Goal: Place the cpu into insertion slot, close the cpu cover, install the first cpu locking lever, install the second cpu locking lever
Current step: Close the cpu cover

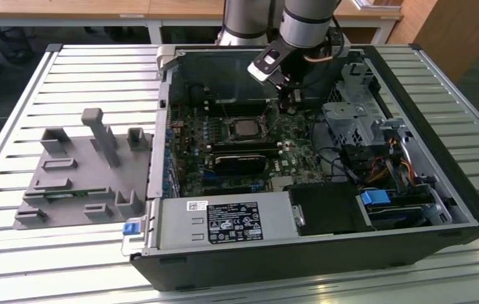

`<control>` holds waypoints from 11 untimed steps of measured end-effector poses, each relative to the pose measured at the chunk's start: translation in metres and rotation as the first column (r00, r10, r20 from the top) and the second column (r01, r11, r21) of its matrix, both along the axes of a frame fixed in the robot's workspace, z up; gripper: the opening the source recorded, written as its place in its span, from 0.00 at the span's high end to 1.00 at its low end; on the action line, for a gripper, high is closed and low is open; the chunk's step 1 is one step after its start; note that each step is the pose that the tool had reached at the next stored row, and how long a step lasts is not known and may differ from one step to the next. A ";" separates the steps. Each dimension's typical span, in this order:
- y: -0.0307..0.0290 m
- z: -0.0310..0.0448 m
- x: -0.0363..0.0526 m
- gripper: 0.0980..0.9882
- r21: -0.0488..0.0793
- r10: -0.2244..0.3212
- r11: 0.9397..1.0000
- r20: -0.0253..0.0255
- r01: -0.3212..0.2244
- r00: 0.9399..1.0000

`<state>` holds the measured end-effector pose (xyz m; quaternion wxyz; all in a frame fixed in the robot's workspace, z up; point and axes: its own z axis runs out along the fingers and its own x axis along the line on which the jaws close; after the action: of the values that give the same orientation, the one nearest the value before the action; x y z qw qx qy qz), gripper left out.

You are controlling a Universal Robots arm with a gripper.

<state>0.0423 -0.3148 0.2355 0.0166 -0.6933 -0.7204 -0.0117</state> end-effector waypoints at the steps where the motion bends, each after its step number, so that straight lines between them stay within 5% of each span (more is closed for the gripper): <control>1: 0.0000 -0.0001 -0.0010 0.99 0.000 0.000 1.000 0.000 0.000 1.000; 11: 0.0000 -0.0013 -0.0144 0.99 0.000 0.000 1.000 0.000 0.000 1.000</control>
<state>0.0278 -0.3148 0.2342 0.0167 -0.6933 -0.7204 -0.0117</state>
